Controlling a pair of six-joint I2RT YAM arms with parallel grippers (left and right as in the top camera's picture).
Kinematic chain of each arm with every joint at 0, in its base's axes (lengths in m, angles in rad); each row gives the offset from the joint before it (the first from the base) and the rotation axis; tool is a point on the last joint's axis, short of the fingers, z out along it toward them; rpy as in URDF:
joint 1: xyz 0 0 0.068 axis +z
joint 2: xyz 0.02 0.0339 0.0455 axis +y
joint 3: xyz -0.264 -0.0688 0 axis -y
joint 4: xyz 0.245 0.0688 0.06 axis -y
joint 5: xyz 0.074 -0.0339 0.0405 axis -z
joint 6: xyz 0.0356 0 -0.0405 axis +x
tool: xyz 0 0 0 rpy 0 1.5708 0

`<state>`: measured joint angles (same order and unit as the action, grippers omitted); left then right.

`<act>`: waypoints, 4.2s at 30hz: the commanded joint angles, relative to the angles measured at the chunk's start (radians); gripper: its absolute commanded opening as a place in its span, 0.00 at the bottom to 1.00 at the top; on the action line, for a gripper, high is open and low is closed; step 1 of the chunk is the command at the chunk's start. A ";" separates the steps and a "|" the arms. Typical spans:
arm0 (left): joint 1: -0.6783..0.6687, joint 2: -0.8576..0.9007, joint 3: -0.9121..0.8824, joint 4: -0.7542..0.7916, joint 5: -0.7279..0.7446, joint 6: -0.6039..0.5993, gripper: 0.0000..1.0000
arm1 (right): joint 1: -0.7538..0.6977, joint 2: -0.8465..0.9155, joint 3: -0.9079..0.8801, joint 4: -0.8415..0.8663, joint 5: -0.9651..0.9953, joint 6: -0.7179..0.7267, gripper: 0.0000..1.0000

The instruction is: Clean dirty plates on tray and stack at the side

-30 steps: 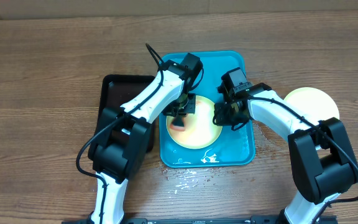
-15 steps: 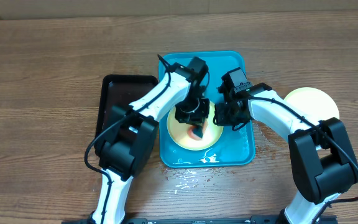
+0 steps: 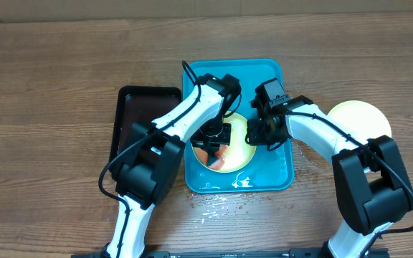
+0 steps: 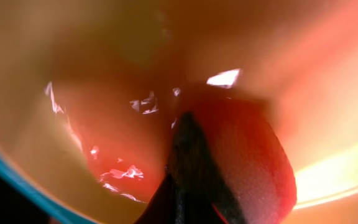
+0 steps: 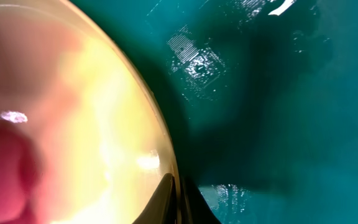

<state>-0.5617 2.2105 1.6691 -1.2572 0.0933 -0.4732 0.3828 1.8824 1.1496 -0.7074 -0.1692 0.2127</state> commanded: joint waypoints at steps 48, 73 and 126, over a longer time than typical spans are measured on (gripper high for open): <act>0.536 -0.533 -0.218 0.120 -0.014 0.086 1.00 | 0.135 -0.036 0.386 -0.406 0.305 -0.009 0.04; 0.610 -0.987 -0.142 0.061 -0.046 0.066 1.00 | 0.622 -0.027 0.500 -0.008 1.128 0.000 0.04; 0.608 -0.935 -0.142 -0.016 -0.048 0.058 1.00 | 0.661 -0.027 0.500 -0.005 1.218 0.023 0.04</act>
<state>0.0414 1.2747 1.5101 -1.2762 0.0559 -0.3935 1.0657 1.8782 1.6306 -0.7166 1.0885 0.1982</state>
